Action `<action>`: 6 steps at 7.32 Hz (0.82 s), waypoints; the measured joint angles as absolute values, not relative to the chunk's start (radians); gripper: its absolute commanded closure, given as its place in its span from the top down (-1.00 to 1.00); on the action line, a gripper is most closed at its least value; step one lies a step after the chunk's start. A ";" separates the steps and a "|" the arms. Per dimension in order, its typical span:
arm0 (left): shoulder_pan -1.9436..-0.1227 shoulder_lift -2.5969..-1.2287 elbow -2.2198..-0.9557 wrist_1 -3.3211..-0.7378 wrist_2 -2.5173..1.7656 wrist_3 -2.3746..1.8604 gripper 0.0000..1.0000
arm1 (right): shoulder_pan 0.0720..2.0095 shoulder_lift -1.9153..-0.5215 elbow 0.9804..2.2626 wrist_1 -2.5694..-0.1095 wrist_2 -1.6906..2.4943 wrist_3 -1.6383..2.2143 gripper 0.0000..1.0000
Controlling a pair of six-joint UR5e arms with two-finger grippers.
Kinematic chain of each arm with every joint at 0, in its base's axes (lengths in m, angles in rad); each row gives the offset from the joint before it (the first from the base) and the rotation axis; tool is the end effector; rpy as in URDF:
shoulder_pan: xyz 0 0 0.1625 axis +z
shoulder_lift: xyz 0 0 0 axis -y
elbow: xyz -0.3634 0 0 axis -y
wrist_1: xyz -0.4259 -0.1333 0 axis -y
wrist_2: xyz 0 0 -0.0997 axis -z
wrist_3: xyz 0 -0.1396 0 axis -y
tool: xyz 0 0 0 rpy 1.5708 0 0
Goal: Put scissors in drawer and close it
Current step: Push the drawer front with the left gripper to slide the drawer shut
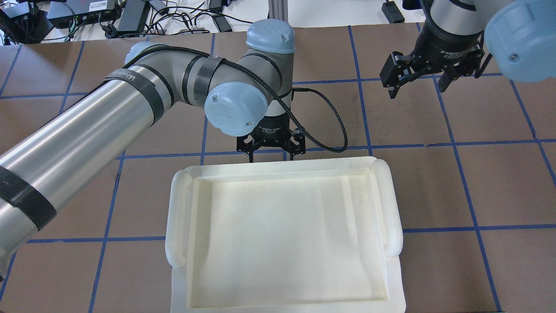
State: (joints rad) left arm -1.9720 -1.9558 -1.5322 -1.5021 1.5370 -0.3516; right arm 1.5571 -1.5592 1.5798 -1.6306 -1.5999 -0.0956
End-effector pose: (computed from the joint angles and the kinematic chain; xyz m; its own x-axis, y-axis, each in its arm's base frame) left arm -0.3593 -0.4936 0.1932 -0.9965 0.0535 -0.0639 0.0345 0.9626 0.2686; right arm 0.1219 -0.5368 0.3816 -0.9962 -0.0806 0.0327 -0.0818 0.9960 -0.0362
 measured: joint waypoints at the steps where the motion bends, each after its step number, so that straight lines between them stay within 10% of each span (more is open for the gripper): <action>1: -1.972 -1.953 -1.533 -1.515 1.537 -0.357 1.00 | 1.557 -1.560 1.580 -1.631 -1.600 -0.096 1.00; 6: -1.956 -1.944 -1.477 -1.503 1.540 -0.357 1.00 | 1.557 -1.559 1.579 -1.632 -1.599 -0.097 1.00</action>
State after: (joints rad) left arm -1.9559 -1.9440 -1.4771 -1.5034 1.5401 -0.3571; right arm 1.5570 -1.5588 1.5791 -1.6321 -1.5985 -0.0967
